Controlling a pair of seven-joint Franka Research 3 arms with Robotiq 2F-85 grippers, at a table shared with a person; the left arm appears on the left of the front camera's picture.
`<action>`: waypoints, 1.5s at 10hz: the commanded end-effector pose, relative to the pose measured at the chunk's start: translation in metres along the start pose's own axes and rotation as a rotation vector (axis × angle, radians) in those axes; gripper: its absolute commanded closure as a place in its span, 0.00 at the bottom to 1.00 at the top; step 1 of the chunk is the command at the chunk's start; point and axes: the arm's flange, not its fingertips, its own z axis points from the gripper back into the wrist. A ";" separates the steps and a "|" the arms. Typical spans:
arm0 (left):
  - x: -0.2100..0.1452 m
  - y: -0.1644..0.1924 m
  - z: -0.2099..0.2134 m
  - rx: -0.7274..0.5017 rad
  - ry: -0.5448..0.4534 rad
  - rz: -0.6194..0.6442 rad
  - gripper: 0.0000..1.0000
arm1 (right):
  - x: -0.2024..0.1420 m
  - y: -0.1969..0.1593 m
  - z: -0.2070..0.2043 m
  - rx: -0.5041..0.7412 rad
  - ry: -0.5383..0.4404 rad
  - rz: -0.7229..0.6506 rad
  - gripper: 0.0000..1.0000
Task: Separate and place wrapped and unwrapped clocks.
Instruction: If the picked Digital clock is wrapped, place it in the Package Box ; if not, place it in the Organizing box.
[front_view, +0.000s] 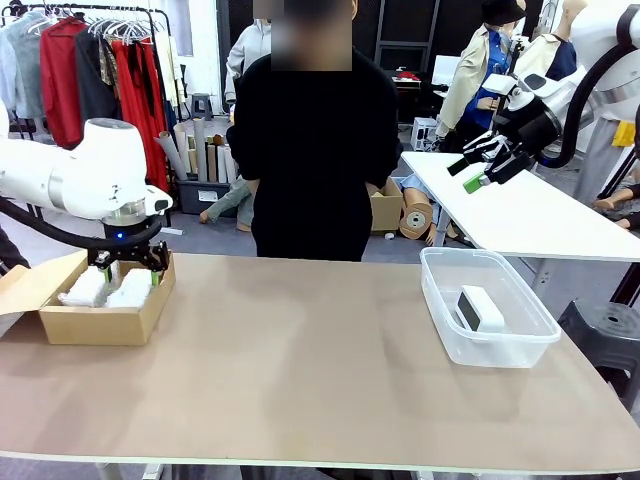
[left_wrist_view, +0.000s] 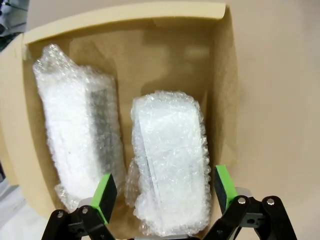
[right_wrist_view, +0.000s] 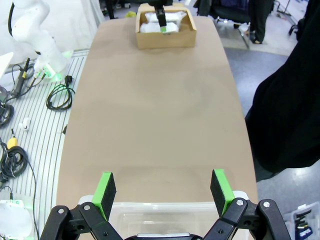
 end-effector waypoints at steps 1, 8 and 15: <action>0.000 0.001 0.015 -0.011 -0.019 0.020 0.00 | 0.001 0.002 0.001 0.001 0.001 0.002 0.00; 0.004 0.000 0.026 -0.007 -0.045 0.003 0.00 | 0.001 0.002 0.001 0.001 0.001 0.002 0.00; 0.003 0.006 0.039 -0.108 0.100 -0.068 0.00 | 0.001 0.002 0.001 0.001 0.001 0.002 0.00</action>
